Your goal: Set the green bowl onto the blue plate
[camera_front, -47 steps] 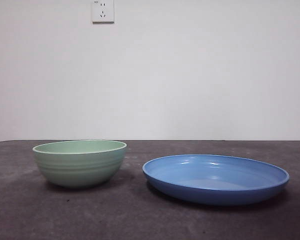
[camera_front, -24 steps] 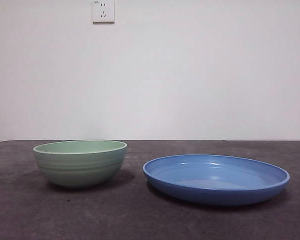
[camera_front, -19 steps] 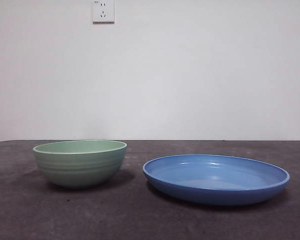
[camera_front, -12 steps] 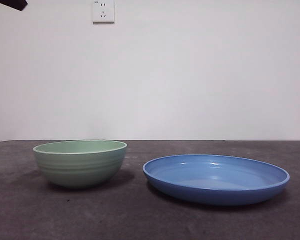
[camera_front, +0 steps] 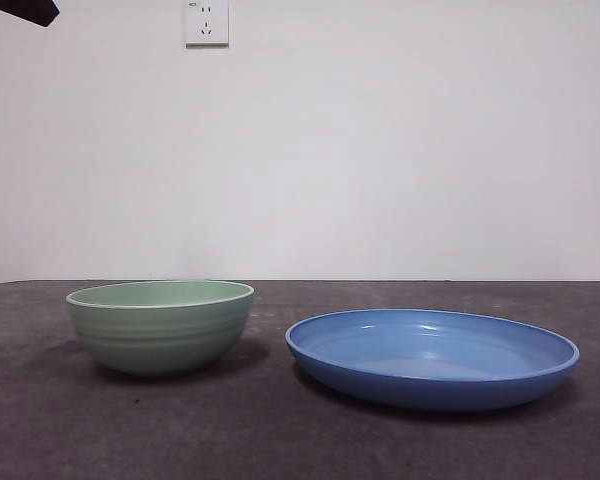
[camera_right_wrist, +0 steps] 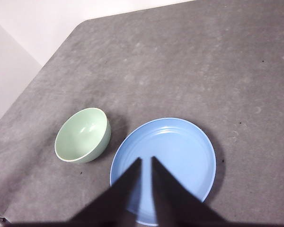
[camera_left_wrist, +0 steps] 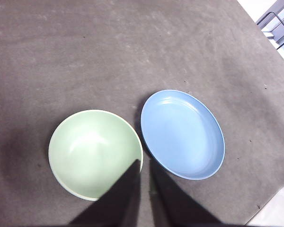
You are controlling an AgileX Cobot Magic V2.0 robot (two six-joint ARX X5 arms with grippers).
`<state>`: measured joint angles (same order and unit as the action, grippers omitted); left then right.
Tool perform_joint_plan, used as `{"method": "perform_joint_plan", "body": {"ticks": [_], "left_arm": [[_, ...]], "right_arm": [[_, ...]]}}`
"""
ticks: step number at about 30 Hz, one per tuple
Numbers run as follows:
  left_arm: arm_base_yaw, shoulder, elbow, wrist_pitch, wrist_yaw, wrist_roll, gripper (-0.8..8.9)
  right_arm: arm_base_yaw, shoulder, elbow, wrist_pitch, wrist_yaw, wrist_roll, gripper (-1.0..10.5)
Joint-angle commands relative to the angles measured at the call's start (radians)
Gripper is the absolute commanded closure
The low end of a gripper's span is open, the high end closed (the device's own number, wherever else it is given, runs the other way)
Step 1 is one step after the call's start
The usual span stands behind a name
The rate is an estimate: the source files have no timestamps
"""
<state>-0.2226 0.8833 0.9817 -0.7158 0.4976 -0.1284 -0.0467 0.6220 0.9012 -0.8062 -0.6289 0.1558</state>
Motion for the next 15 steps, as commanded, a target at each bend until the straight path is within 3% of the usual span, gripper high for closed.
{"method": "perform_joint_plan", "body": {"ticks": [1,4,7,15], "left_arm": [[-0.002,0.006,0.026,0.005,0.005,0.016,6.05],[-0.002,0.006,0.026,0.005,0.005,0.016,3.91],[-0.002,0.006,0.026,0.005,0.004,0.016,2.64],[-0.002,0.026,0.026,0.001,-0.048,0.015,2.46]], "right_arm": [[0.002,0.004,0.017,-0.004,-0.003,-0.011,6.6],[0.002,0.004,0.017,-0.011,-0.003,-0.01,4.5],[0.002,0.004,0.017,-0.011,-0.003,-0.01,4.0],[0.006,0.004,0.017,-0.01,-0.003,-0.011,4.0]]}}
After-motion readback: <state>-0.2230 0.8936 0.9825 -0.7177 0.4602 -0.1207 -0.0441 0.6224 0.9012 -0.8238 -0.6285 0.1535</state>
